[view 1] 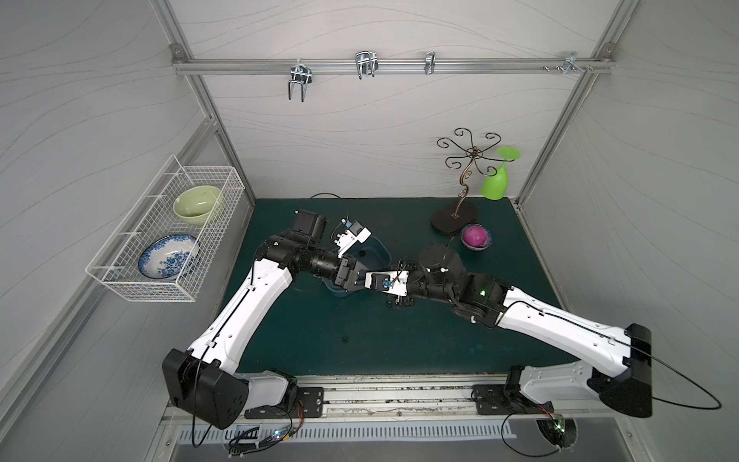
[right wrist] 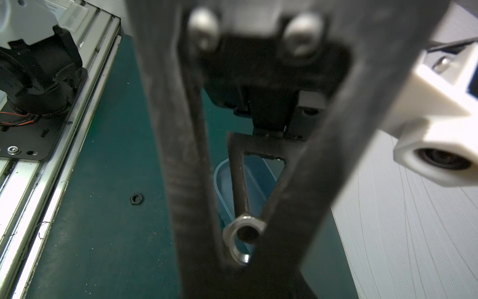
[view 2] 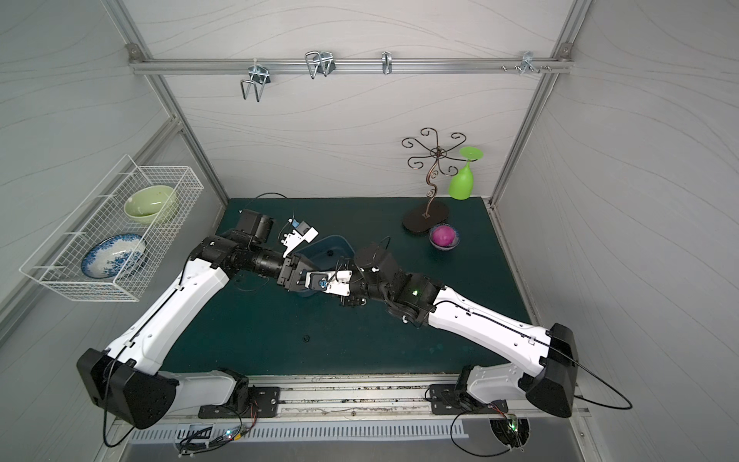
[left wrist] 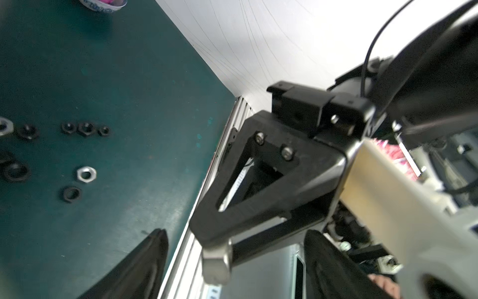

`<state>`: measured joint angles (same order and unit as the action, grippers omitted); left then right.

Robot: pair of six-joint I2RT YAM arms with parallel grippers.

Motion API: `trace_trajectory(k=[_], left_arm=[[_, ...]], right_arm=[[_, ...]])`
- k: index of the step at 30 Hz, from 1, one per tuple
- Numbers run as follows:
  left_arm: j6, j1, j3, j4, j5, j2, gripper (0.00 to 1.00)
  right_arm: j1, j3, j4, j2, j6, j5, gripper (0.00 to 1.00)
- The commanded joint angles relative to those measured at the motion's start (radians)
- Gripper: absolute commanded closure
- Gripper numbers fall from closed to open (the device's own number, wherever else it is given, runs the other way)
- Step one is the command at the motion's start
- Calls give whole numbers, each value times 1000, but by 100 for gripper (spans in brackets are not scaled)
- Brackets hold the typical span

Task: Put the nuts on the desktop into the storage box
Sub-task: Pick up the nut from the center of the board, then place the nut in the storage box.

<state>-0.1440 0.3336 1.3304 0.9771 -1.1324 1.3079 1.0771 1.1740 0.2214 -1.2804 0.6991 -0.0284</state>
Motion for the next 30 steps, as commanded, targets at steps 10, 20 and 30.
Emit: trace_trajectory(k=[10,20,30], left_arm=[[-200,-165,22,88,231,-41,1],[-332,-350,-130,41,440,-118,1],[-379,-410,-270,3,592,-164,1]], right_arm=[[-100,-8,-100,-96,-259,-54,100],[-157,104,-104,-287,-467,-97,100],[-211,276,-45,-517,-634,-19,100]])
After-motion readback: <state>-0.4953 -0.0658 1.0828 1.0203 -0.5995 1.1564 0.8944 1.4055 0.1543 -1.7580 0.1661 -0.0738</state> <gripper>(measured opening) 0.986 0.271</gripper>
